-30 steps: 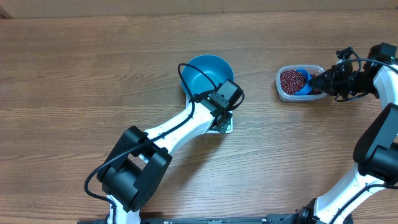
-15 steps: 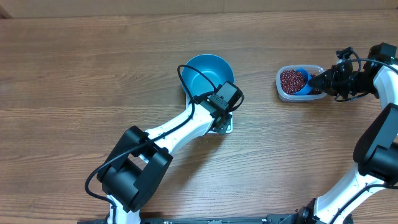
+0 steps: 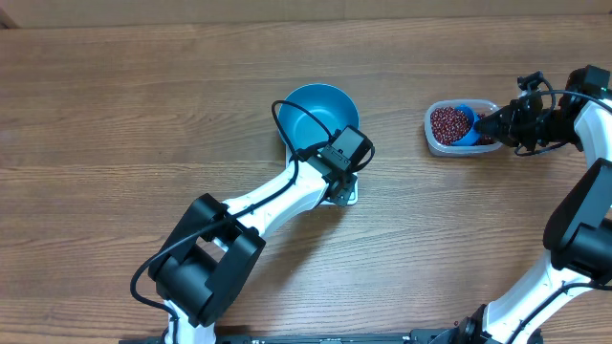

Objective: Scoop item into bowl and weigh 150g on scale

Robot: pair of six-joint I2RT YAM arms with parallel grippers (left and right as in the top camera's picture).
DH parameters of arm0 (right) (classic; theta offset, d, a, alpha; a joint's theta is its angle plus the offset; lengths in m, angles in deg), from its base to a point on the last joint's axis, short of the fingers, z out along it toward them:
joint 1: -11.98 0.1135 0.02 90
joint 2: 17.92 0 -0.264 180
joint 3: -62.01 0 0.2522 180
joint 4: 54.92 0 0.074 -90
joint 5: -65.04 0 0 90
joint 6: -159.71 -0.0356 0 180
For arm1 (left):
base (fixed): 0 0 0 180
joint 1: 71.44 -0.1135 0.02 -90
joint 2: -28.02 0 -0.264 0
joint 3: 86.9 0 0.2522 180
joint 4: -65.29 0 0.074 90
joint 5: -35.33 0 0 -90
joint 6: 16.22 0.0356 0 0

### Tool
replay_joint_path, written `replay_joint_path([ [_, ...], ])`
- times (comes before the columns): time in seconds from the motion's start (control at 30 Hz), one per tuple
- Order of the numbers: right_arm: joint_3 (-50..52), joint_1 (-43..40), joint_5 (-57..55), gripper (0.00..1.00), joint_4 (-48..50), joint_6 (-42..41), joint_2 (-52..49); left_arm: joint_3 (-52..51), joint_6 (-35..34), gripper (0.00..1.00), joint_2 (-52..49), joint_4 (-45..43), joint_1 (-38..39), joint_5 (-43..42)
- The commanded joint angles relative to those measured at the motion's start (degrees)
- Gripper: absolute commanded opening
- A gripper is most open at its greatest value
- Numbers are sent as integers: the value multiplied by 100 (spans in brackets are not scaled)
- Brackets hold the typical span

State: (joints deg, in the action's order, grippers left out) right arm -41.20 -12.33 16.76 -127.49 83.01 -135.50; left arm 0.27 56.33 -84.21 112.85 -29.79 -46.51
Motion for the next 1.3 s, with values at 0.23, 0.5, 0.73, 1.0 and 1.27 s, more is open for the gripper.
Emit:
replay_joint_path([
  [0.23, 201, 175, -590, 4, 153, 0, -219, -275, -155, 4, -92, -4, 0, -46],
  [0.5, 201, 175, -590, 4, 153, 0, -219, -275, -181, 4, -92, -33, 2, -26],
  [0.73, 201, 175, -590, 4, 151, 0, -219, -52, -120, 4, 39, -31, 2, -140],
  [1.0, 201, 175, -588, 4, 151, 0, -219, 223, -118, 4, 535, 85, 2, -166],
  [1.27, 201, 175, -588, 4, 153, 0, -219, 254, -118, 4, 1198, 280, 0, -181],
])
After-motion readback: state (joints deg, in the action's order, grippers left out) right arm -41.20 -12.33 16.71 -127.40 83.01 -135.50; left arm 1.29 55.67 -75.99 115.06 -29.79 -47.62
